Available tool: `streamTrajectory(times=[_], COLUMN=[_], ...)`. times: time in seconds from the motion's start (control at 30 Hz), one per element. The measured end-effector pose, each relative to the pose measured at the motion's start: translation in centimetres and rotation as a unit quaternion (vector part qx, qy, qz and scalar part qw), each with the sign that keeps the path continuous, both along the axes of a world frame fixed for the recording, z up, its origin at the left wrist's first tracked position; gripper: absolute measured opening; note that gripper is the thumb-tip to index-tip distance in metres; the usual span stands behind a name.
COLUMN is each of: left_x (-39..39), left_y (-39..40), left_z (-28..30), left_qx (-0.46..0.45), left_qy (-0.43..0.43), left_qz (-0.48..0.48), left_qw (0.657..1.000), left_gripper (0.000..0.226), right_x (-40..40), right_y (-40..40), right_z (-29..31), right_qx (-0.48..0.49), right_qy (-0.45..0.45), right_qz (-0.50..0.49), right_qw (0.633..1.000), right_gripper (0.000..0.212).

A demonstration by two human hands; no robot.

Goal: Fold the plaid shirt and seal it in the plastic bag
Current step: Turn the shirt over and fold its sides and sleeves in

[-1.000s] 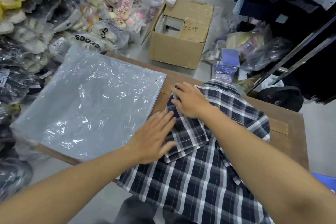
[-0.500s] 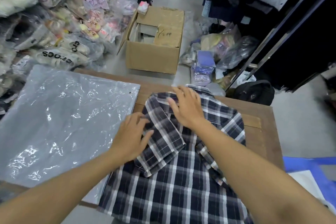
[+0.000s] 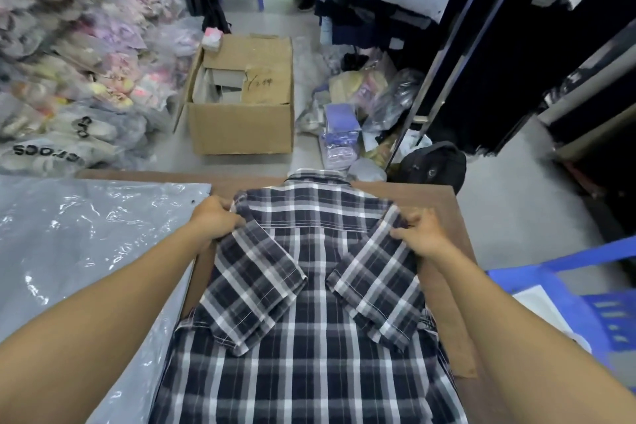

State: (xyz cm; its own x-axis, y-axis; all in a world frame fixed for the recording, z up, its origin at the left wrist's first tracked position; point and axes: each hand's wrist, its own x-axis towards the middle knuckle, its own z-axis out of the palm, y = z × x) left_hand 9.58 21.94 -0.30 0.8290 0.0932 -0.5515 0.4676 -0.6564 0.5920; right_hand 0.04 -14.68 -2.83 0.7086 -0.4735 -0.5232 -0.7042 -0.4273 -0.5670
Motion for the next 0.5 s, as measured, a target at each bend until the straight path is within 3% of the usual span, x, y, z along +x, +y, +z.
streamTrajectory(times=[0.13,0.23,0.4,0.5], left_x=[0.1,0.7,3.9,6.6], left_y=[0.1,-0.1,-1.1,-2.3], left_z=[0.6,1.9,6.2,9.8], left_qx=[-0.07,-0.124,-0.187,-0.207], left_qy=[0.011,0.012,-0.029,-0.065], left_qz=[0.035,0.047,0.028,0.019], left_qw=[0.997,0.991,0.981,0.976], left_gripper=[0.012,0.008,0.013,0.021], right_x=[-0.6,-0.2,2.7,5.4], right_y=[0.6,0.2,-1.9,-3.3], right_z=[1.9,4.0,8.4,10.8], right_qx=[0.099,0.13,0.109,0.079], right_qy=[0.019,-0.025,-0.078,-0.112], right_qz=[-0.017,-0.039,-0.033,-0.041], right_qw=[0.995,0.99,0.99,0.99], right_gripper=[0.014,0.012,0.002,0.011])
